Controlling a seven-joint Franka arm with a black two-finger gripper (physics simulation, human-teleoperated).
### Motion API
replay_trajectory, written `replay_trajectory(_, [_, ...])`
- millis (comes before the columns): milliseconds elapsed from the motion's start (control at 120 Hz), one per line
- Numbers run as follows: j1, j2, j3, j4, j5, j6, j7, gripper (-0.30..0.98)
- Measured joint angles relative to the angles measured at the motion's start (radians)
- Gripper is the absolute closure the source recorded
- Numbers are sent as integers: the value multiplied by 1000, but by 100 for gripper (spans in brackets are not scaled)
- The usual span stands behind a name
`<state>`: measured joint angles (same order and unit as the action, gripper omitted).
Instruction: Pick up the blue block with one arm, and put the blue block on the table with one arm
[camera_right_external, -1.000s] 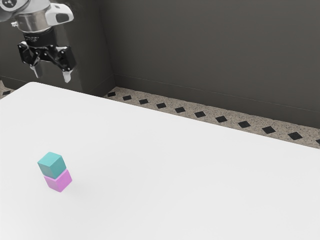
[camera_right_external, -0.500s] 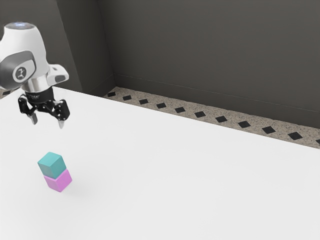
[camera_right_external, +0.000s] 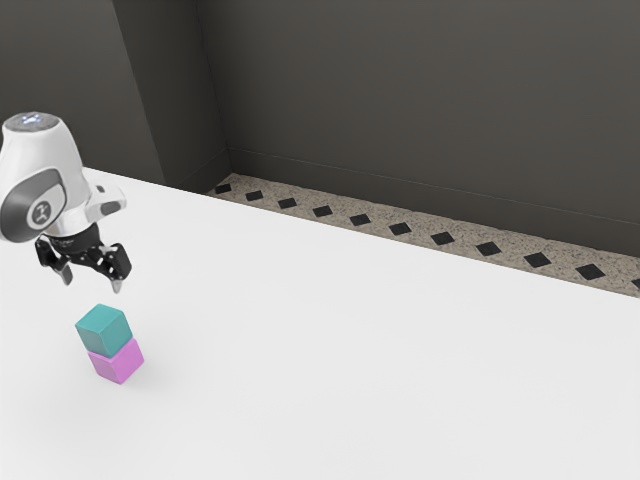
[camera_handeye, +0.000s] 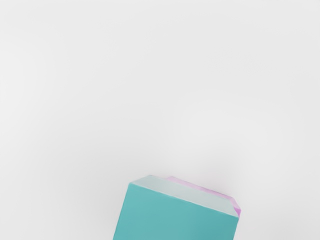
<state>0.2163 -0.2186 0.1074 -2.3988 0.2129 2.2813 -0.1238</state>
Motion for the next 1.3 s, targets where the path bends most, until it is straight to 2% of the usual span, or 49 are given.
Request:
replay_trajectory(117, [4, 0, -3, -4, 2, 20, 26, 0])
replay_trajectory(192, [49, 20, -7, -4, -2, 29, 51, 0])
replay_trajectory(492, [74, 62, -52, -3, -51, 68, 128, 0])
replay_trajectory(725, [93, 114, -55, -2, -114, 83, 170, 0])
replay_trajectory(983, [117, 117, -55, -5, -127, 83, 221, 0])
replay_trajectory(1300, [115, 53, -60, -86, -150, 85, 268, 0])
